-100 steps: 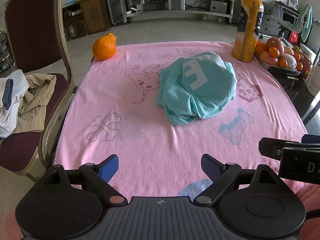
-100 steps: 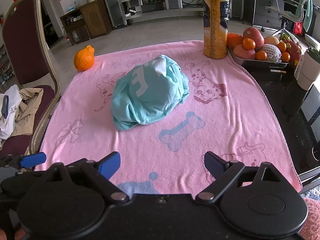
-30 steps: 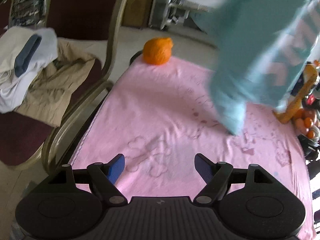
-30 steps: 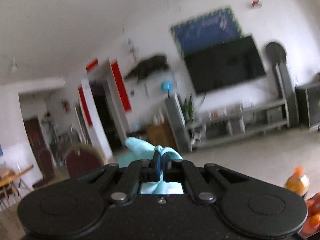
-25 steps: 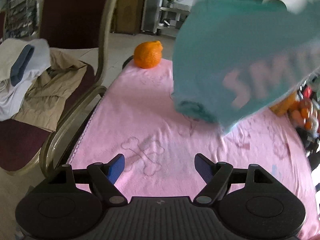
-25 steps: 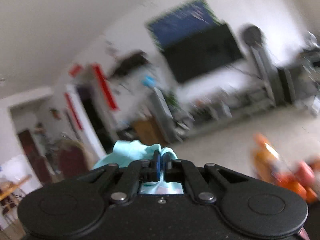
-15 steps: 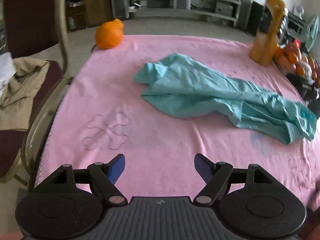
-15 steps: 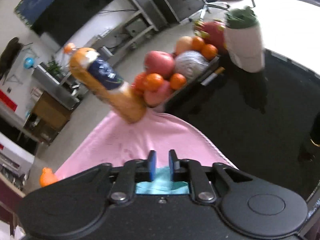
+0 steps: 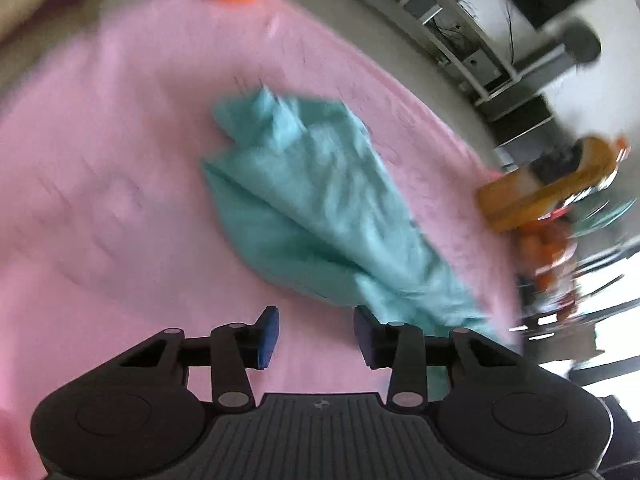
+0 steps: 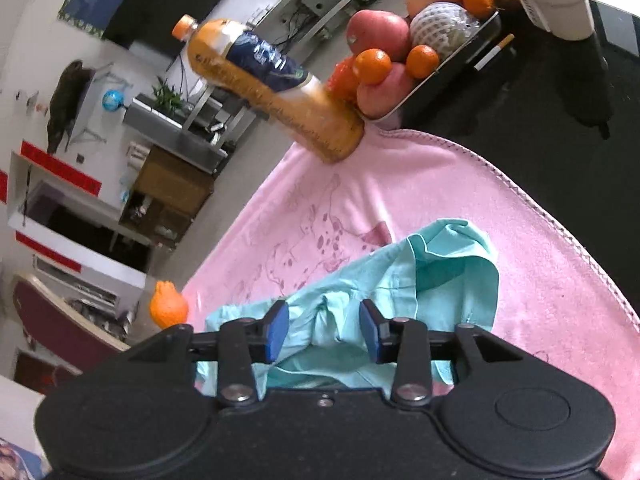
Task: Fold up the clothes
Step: 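Grasp the shirt with the left gripper while the right gripper holds it up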
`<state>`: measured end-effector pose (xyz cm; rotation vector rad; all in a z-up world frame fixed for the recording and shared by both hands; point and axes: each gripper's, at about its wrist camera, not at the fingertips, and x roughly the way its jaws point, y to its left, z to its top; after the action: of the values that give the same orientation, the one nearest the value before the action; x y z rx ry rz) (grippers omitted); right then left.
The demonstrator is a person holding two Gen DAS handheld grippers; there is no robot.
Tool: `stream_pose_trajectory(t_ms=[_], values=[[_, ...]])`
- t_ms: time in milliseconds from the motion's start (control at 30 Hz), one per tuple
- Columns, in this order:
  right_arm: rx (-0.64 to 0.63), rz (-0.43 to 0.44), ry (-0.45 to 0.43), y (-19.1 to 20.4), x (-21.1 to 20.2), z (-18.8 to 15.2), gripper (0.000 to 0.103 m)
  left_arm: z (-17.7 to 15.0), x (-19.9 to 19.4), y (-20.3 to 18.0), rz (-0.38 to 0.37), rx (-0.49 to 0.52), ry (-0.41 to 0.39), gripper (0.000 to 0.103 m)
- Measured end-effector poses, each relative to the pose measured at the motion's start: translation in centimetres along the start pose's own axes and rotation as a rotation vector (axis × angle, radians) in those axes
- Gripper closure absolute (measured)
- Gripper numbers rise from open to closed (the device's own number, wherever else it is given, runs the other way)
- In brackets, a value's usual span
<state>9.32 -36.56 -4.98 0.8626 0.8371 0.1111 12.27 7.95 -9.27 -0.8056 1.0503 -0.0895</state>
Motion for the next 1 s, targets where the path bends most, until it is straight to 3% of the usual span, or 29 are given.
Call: stream_pose_trajectory(t_ms=[67,167,367,467,533,633,700,767,833,933,1000], values=[[0.004,0.003,0.011,0.0,0.4,0.0,0.061,-0.2,1.4,0.6,-0.058,-0.085,0.029,0.064],[0.004,-0.002,0.015,0.2,0.6,-0.2,0.061,-0.3,2.9,1.8,-0.078,-0.183,0.028,0.065],[-0.023,0.000,0.020,0.8,1.1,-0.5,0.055,0.2,2.9,4.4,-0.090,-0.356,-0.066,0.066],[-0.032,-0.009,0.023,1.0,1.4,-0.5,0.053,0.4,3.1,4.7,-0.091,-0.397,-0.072,0.077],[-0.029,-0.015,0.025,0.9,1.6,-0.5,0.052,0.7,3.3,4.5,-0.089,-0.417,-0.065,0.079],[-0.024,-0.021,0.021,0.7,1.6,-0.5,0.051,0.7,3.7,4.1,-0.102,-0.442,-0.062,0.076],[-0.021,-0.022,0.015,0.6,1.5,-0.4,0.051,0.8,3.8,3.8,-0.109,-0.439,-0.056,0.068],[-0.017,-0.025,0.009,0.3,1.4,-0.3,0.050,1.0,3.8,3.7,-0.116,-0.441,-0.051,0.069],[-0.012,-0.028,0.005,0.1,1.3,-0.3,0.050,1.4,3.9,4.4,-0.124,-0.455,-0.053,0.075],[0.003,-0.032,0.011,-0.4,1.4,-0.2,0.050,1.9,3.7,4.7,-0.090,-0.441,-0.078,0.103],[0.018,-0.033,0.007,-0.9,1.1,-0.3,0.050,2.0,3.0,4.1,-0.048,-0.382,-0.102,0.103]])
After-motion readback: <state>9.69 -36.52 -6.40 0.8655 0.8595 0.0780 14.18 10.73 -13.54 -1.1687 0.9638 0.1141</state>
